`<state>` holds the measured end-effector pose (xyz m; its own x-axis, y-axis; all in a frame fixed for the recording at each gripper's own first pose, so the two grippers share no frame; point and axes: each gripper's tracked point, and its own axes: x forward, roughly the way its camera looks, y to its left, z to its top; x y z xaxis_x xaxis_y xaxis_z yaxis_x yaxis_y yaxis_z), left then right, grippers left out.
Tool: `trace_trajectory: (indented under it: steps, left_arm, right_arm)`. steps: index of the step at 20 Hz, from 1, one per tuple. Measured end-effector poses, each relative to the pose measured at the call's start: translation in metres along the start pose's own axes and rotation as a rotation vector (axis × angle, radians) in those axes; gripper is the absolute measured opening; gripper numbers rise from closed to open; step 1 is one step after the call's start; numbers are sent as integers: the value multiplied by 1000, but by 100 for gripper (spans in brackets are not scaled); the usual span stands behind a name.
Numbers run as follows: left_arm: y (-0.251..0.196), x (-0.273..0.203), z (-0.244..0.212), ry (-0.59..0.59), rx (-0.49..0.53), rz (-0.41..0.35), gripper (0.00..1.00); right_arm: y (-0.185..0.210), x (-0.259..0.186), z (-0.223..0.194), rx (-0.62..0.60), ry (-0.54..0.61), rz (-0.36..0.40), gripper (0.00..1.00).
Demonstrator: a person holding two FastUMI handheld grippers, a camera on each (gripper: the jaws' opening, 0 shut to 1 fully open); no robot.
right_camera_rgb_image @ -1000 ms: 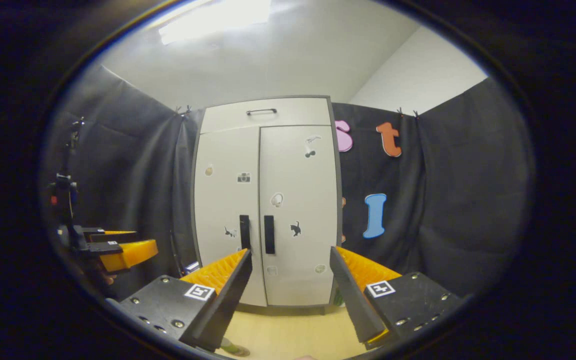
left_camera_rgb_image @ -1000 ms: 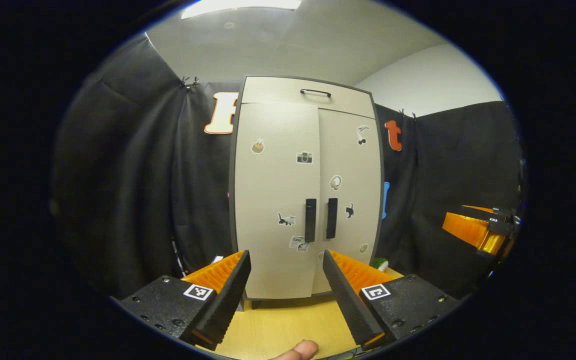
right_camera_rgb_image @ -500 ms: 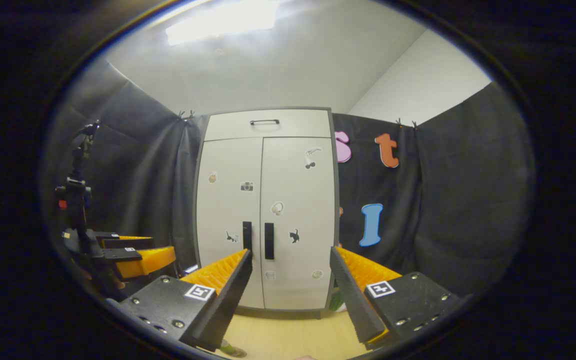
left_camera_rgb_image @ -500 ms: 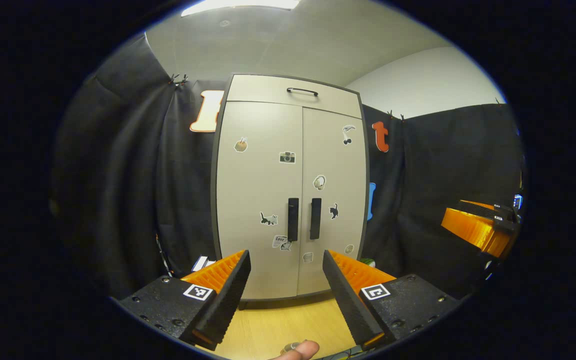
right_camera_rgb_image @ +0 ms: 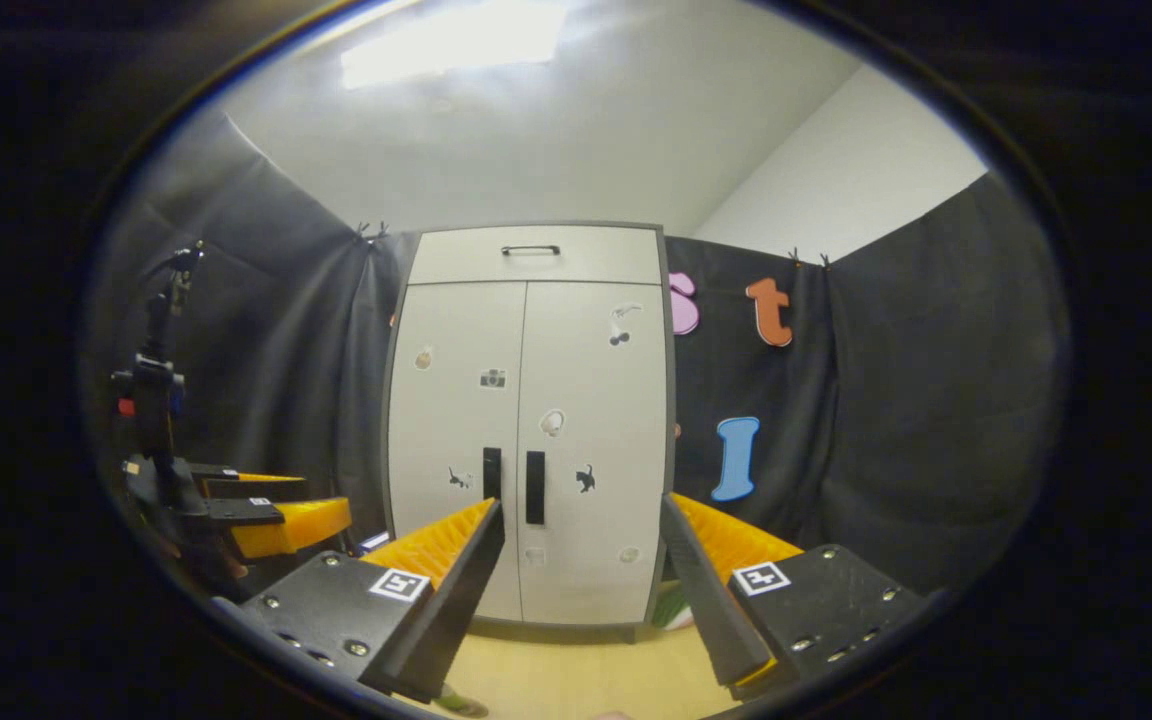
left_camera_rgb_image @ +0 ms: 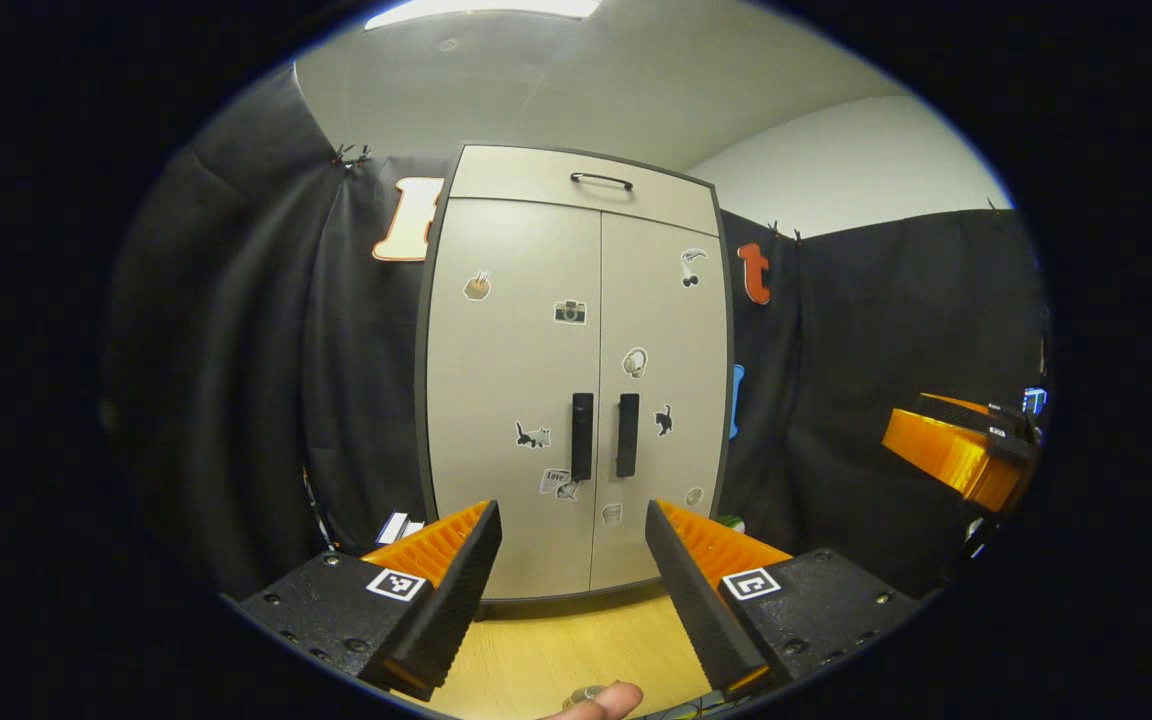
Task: Grasp the bottle in the cabinet with the left hand and place it on the coaster, then close the right door with the right hand and the left door with the left hand.
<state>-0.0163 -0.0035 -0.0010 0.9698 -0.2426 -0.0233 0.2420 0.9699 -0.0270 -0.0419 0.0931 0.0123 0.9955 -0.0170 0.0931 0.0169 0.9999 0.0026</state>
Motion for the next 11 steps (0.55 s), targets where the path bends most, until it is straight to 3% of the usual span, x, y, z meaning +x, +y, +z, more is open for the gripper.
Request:
trace_trajectory:
  steps: [11]
  left_arm:
    - [8, 2, 1, -5, -6, -7, 92]
  right_arm:
    - [12, 6, -6, -24, -4, 19, 94]
